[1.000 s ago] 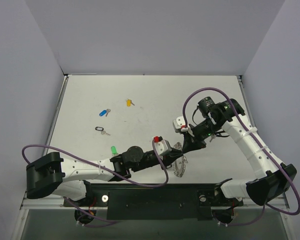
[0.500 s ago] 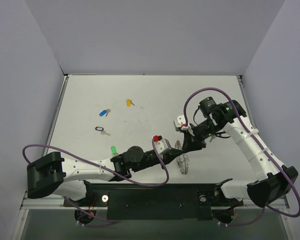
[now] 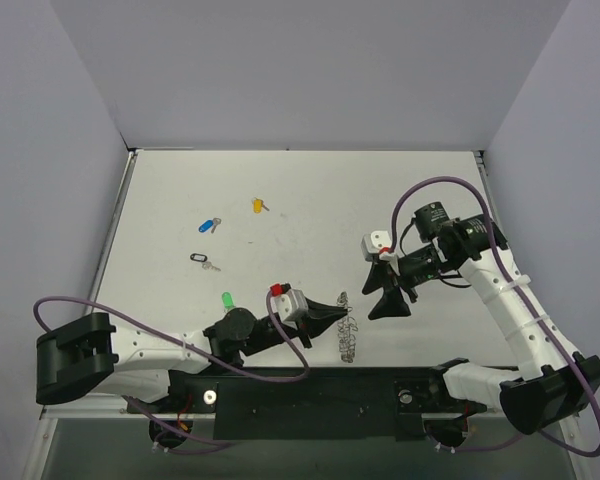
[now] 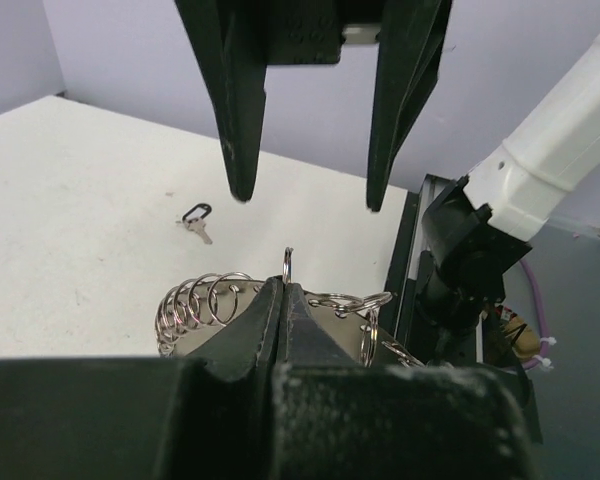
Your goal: Put the keys on the keyring
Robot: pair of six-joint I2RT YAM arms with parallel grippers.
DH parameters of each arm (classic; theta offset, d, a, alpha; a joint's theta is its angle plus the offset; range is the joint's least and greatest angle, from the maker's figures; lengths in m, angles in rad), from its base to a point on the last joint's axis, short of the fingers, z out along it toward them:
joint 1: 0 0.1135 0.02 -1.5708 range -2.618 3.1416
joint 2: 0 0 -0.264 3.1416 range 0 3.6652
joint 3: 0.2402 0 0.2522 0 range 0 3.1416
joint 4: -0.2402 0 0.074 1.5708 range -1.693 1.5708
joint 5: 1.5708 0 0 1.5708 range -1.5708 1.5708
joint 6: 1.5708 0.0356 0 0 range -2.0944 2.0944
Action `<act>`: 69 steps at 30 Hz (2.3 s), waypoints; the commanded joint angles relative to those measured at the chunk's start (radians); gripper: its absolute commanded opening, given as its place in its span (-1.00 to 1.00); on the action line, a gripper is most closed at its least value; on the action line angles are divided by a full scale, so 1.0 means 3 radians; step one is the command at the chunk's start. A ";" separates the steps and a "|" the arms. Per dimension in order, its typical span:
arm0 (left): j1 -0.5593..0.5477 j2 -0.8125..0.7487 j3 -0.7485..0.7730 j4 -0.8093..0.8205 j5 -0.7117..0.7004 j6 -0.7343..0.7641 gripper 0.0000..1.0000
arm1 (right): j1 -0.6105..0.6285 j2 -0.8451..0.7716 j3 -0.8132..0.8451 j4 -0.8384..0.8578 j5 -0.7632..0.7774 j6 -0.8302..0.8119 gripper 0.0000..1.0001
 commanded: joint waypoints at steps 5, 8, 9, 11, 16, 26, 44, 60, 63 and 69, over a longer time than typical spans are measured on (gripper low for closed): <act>-0.0027 -0.0264 -0.0022 0.0451 0.0172 -0.0020 -1.00 | 0.0128 0.0098 0.0011 -0.0067 -0.0296 -0.0201 0.03; -0.0027 -0.0269 0.0009 0.0395 0.0172 -0.0004 -1.00 | 0.0195 0.0149 0.0062 -0.0072 -0.0332 -0.0180 -0.06; -0.0027 -0.0264 0.0029 0.0384 0.0172 -0.0004 -1.00 | 0.0215 0.0165 0.0072 -0.0072 -0.0342 -0.0170 -0.09; -0.0027 -0.0243 0.0050 0.0359 0.0172 -0.0004 -1.00 | 0.0246 0.0175 0.0108 -0.0072 -0.0383 -0.0145 -0.17; -0.0027 -0.0187 0.0101 0.0364 0.0172 -0.0009 -1.00 | 0.0317 0.0211 0.0113 -0.0057 -0.0399 -0.0129 -0.34; -0.0027 -0.0085 0.0147 0.0410 0.0172 -0.0025 -1.00 | 0.0435 0.0267 0.0078 0.0065 -0.0368 0.0008 -0.48; -0.0027 -0.0141 0.0101 0.0237 -0.0027 -0.0178 -1.00 | 0.0665 0.0242 0.0200 0.0434 0.0469 0.0887 -1.00; -0.0027 -0.0366 0.0484 -0.1088 -0.0226 -0.0071 -0.10 | 0.0880 0.0548 0.0773 -0.0256 0.1330 0.0699 -1.00; -0.0027 -0.0239 0.0597 -0.1088 -0.0232 0.0031 -0.09 | 0.0895 0.0569 0.0773 -0.0277 0.1335 0.0684 -1.00; -0.0027 0.0032 0.0761 -0.1002 -0.0237 0.0179 -0.15 | 0.0895 0.0574 0.0773 -0.0302 0.1299 0.0663 -1.00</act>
